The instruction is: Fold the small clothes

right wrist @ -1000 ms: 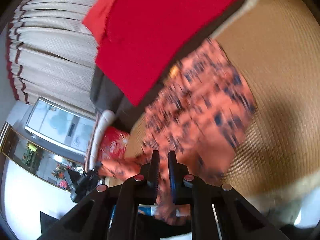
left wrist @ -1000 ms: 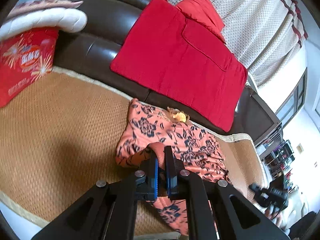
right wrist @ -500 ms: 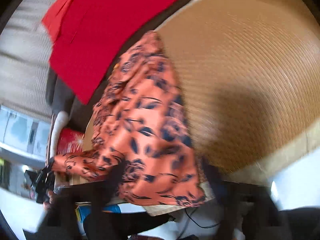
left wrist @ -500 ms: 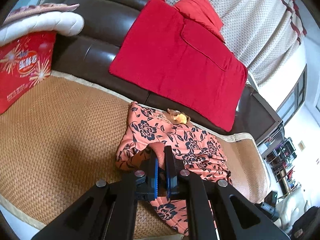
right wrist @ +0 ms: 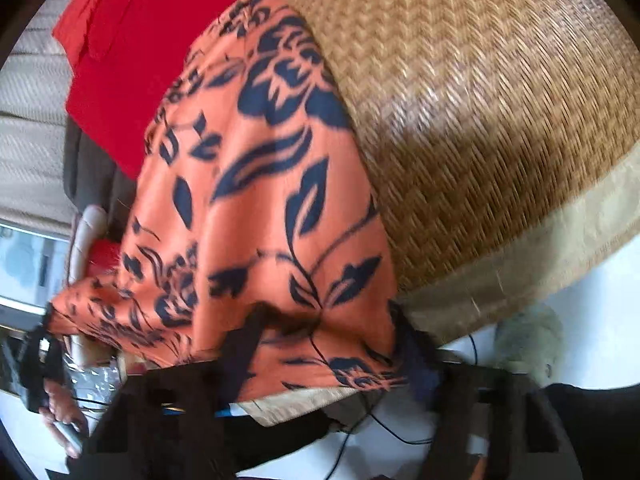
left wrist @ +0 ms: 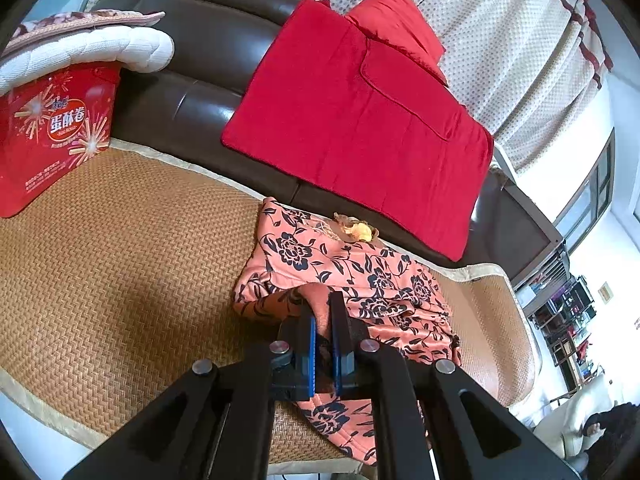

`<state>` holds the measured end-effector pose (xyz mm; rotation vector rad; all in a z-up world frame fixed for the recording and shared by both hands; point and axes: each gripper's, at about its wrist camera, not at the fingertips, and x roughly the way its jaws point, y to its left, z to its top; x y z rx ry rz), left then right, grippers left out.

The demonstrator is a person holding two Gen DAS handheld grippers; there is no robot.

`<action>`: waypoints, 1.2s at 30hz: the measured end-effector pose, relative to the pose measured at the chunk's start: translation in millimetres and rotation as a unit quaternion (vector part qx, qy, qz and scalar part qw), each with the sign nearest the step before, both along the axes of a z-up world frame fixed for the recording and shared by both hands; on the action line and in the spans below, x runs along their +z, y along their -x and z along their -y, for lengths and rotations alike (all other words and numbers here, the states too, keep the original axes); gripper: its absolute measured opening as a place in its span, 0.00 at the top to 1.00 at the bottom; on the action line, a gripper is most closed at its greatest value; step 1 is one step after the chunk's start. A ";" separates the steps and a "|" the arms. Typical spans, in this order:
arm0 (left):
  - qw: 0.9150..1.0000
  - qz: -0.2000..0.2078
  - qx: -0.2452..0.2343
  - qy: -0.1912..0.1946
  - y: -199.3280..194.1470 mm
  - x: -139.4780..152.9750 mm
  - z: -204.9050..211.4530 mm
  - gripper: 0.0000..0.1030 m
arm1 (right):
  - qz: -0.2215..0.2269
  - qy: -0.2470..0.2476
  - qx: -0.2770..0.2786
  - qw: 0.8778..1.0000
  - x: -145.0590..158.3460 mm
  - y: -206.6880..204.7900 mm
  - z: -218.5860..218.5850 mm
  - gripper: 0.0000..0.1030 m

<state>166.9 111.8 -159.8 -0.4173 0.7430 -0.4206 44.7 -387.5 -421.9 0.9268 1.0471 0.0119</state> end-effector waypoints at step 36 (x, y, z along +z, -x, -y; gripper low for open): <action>0.987 -0.125 0.031 -0.091 -301.0 -90.4 54.1 0.91 | 0.121 -0.100 -0.141 0.977 81.6 -326.9 146.6 0.87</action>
